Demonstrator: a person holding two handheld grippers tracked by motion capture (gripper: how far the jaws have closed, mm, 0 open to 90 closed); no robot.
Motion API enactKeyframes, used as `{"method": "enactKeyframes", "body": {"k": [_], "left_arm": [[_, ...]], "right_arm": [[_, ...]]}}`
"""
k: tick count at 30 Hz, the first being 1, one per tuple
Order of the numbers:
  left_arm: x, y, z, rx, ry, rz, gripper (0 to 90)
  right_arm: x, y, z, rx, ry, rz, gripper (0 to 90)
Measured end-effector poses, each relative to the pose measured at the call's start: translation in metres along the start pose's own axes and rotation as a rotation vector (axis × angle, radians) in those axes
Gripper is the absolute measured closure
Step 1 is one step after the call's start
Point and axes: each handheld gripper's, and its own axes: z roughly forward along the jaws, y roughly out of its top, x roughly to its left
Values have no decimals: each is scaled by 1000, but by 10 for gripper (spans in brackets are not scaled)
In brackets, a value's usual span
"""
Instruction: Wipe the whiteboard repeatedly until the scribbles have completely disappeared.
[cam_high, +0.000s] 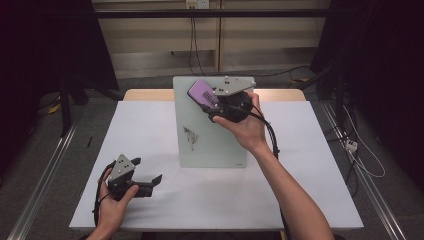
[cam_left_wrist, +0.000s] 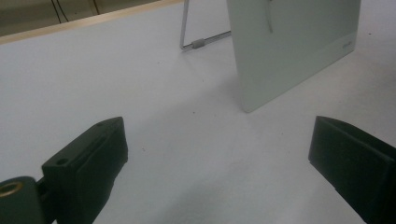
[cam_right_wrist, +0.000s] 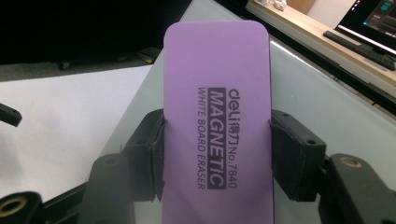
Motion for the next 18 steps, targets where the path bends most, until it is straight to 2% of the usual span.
{"method": "enactKeyframes", "body": {"k": [8, 18], "left_arm": [[-1, 0, 1, -1, -1, 1, 46], [-1, 1, 0, -6, 2, 5, 46]], "right_arm": [[25, -21, 14, 52, 55, -48, 417], [50, -39, 30, 104, 119, -73, 417]]}}
